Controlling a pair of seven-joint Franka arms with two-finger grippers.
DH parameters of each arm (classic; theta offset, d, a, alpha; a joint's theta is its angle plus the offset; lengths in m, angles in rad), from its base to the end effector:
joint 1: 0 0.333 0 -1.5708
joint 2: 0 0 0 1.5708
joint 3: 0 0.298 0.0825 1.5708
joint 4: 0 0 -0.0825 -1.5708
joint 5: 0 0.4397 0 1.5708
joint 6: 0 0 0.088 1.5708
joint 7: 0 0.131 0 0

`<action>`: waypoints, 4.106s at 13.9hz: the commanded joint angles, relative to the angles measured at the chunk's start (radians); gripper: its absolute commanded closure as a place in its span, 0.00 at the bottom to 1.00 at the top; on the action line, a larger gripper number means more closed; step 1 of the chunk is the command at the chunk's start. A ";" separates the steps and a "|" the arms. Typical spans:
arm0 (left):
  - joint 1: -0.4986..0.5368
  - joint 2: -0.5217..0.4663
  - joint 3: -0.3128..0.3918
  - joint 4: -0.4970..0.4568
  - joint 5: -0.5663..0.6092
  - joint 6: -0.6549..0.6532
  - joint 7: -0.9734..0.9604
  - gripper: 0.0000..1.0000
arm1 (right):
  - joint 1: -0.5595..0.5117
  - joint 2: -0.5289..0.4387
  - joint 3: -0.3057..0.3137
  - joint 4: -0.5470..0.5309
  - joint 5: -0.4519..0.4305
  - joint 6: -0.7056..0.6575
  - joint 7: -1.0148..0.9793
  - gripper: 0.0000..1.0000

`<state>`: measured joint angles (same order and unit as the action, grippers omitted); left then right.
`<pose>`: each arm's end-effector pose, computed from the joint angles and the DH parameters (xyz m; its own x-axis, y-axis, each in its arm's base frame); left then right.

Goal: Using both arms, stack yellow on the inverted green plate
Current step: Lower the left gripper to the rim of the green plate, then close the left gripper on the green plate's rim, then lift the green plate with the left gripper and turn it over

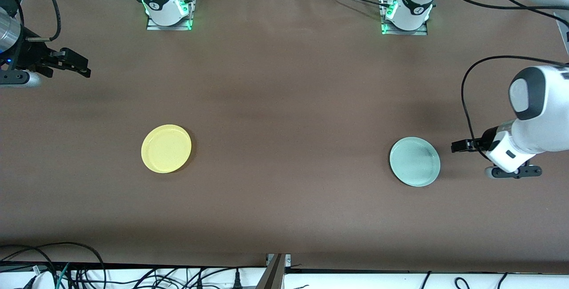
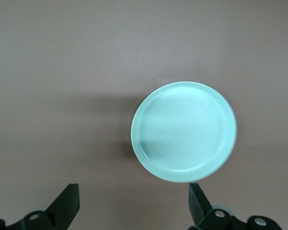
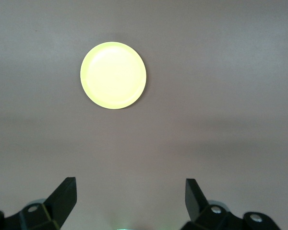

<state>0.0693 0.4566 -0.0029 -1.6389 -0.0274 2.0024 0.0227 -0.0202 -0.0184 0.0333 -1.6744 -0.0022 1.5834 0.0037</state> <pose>0.7014 0.0445 0.2766 0.9942 0.0550 -0.0925 0.0578 -0.9980 0.0271 0.6003 0.0077 0.5402 0.9973 0.0093 -0.0725 0.0096 -0.9999 0.0031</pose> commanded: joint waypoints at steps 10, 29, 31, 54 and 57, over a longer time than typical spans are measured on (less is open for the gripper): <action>0.027 0.020 -0.009 -0.371 -0.043 0.449 0.054 0.00 | -0.003 0.008 -0.004 0.021 0.016 -0.017 0.001 0.00; 0.040 0.111 -0.017 -0.355 -0.336 0.541 0.361 0.11 | -0.001 0.008 0.003 0.021 0.017 -0.017 0.004 0.00; 0.046 0.117 -0.017 -0.339 -0.336 0.539 0.384 0.11 | -0.001 0.008 0.003 0.021 0.016 -0.017 0.004 0.00; -0.038 0.099 -0.049 -0.126 -0.189 0.526 0.393 1.00 | 0.013 0.009 0.007 0.019 0.016 -0.017 -0.005 0.00; -0.103 0.102 -0.057 -0.044 0.014 0.529 0.388 1.00 | 0.037 0.008 0.007 0.019 0.016 -0.017 0.005 0.00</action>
<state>-0.0007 0.5604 -0.0631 -1.7343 -0.1155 2.5427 0.4017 -0.0025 -0.0182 0.0404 -1.6744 -0.0008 1.5831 0.0021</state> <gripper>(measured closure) 0.974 0.000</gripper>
